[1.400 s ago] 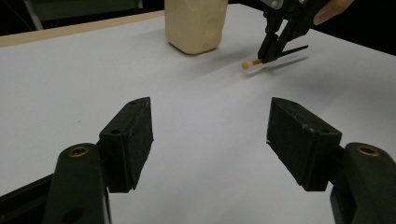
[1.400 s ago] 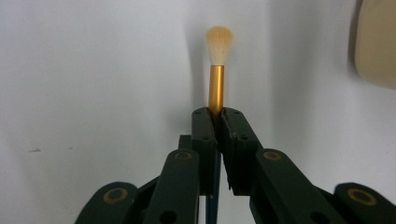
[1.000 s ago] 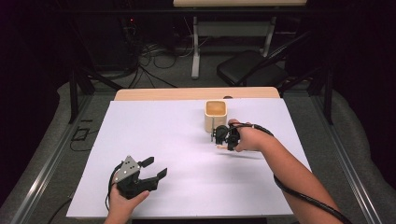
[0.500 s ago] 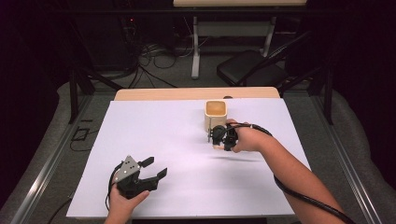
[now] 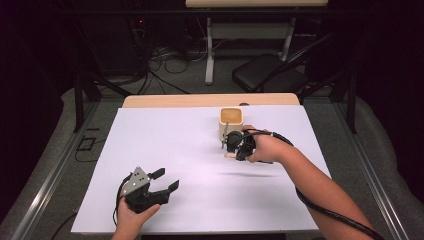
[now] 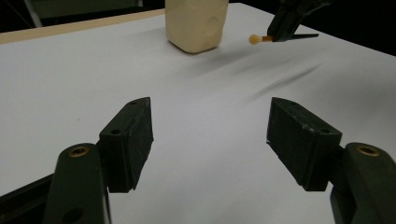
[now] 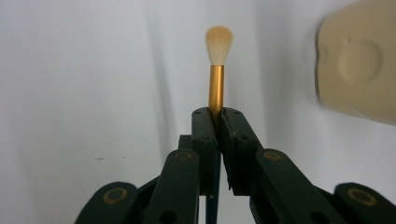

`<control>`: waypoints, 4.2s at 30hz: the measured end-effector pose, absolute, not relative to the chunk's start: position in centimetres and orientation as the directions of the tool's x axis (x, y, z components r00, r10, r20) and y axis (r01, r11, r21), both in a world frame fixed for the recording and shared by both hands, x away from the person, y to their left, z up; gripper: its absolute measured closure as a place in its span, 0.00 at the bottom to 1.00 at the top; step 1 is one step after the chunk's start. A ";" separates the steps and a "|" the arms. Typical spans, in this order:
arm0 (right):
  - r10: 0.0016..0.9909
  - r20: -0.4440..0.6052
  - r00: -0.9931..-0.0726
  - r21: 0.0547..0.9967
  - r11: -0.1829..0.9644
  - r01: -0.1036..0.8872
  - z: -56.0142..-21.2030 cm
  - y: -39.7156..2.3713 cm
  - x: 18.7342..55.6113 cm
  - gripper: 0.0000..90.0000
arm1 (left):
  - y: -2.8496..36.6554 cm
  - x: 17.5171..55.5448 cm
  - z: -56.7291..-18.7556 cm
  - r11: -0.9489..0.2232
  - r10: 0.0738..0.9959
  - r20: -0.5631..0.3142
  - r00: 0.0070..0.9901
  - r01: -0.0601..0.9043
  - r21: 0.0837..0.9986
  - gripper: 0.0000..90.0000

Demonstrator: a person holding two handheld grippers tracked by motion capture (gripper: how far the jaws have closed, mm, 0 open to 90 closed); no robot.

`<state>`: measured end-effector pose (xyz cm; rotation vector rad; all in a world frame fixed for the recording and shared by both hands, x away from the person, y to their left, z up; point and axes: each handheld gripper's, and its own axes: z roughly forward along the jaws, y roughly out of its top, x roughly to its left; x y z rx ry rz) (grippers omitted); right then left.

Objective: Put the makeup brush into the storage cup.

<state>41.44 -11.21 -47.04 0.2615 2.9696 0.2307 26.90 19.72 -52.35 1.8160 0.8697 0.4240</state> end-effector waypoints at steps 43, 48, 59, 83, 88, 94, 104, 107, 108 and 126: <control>0.392 0.227 -0.892 0.560 0.697 0.449 -46.7 -15.1 41.9 0.93 | 19.7 26.9 -52.4 -0.207 0.736 -0.109 0.668 0.376 0.903 0.35; 0.405 0.261 -0.876 0.587 0.654 0.477 -46.9 -15.5 41.9 0.93 | 19.7 27.0 -52.4 -0.207 0.736 -0.111 0.668 0.378 0.902 0.35; 0.411 0.321 -0.854 0.647 0.563 0.514 -47.1 -15.8 41.6 0.93 | 19.7 27.0 -52.4 -0.208 0.738 -0.112 0.665 0.382 0.900 0.35; 0.423 0.422 -0.802 0.715 0.388 0.581 -47.7 -16.7 41.4 0.93 | 19.6 27.2 -52.5 -0.194 0.740 -0.137 0.659 0.404 0.894 0.38; 0.432 0.433 -0.791 0.724 0.356 0.591 -48.1 -16.9 41.3 0.93 | 19.5 27.7 -52.1 -0.172 0.752 -0.152 0.642 0.413 0.894 0.38; 0.436 0.446 -0.782 0.736 0.318 0.598 -48.2 -17.0 41.0 0.93 | 19.1 28.6 -51.2 -0.121 0.724 -0.221 0.653 0.436 0.892 0.39; 0.426 0.473 -0.771 0.758 0.250 0.603 -48.2 -16.8 40.4 0.93 | 16.1 30.1 -49.8 -0.151 0.688 -0.233 0.688 0.449 0.880 0.40; 0.430 0.474 -0.768 0.764 0.232 0.602 -48.3 -16.8 40.3 0.93 | 15.1 30.5 -49.4 -0.183 0.692 -0.213 0.689 0.453 0.872 0.40; 0.433 0.478 -0.764 0.762 0.227 0.606 -48.3 -16.8 40.2 0.93 | 14.8 30.5 -49.3 -0.196 0.692 -0.203 0.693 0.451 0.871 0.40; 0.438 0.479 -0.761 0.782 0.180 0.596 -48.5 -16.6 39.8 0.93 | 12.6 32.3 -49.7 -0.227 0.690 -0.215 0.691 0.490 0.842 0.40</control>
